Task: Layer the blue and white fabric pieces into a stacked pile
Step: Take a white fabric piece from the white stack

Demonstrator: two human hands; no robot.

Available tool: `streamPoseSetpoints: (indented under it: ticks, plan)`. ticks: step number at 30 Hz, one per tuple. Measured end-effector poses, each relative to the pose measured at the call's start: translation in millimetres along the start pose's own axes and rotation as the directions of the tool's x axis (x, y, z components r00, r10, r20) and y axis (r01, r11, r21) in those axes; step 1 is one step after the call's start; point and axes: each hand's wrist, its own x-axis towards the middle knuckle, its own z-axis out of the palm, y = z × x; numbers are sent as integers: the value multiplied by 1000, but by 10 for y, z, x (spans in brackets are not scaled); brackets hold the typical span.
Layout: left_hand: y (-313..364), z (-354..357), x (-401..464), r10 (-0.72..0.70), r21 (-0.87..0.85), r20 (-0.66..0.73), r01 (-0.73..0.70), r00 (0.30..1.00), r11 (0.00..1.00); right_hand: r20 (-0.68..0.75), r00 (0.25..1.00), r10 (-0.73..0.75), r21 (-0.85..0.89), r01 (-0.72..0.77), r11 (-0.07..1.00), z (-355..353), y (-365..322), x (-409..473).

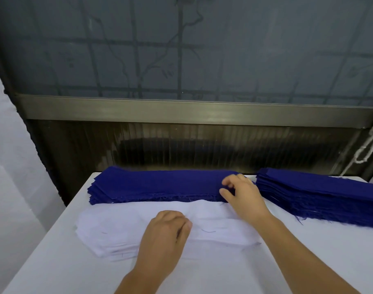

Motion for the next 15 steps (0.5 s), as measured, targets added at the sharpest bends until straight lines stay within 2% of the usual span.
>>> streamPoseSetpoints:
  ticks: [4, 10, 13, 15]
  plan:
    - [-34, -47, 71, -4, 21, 71, 3, 997, 1000, 134, 990, 48, 8, -49, 999, 2, 83, 184]
    - [-34, -83, 528, -43, 42, 3, 43, 999, 998, 153, 988, -11, 35, 6, 999, 35, 112, 257]
    - [-58, -20, 759, -53, 34, 41, 52, 998, 998, 162, 987, -20, 6, 19, 1000, 36, 119, 337]
    - [-91, 37, 869, -81, 28, 95, 79, 992, 997, 203, 978, -41, -74, 57, 996, 32, 129, 388]
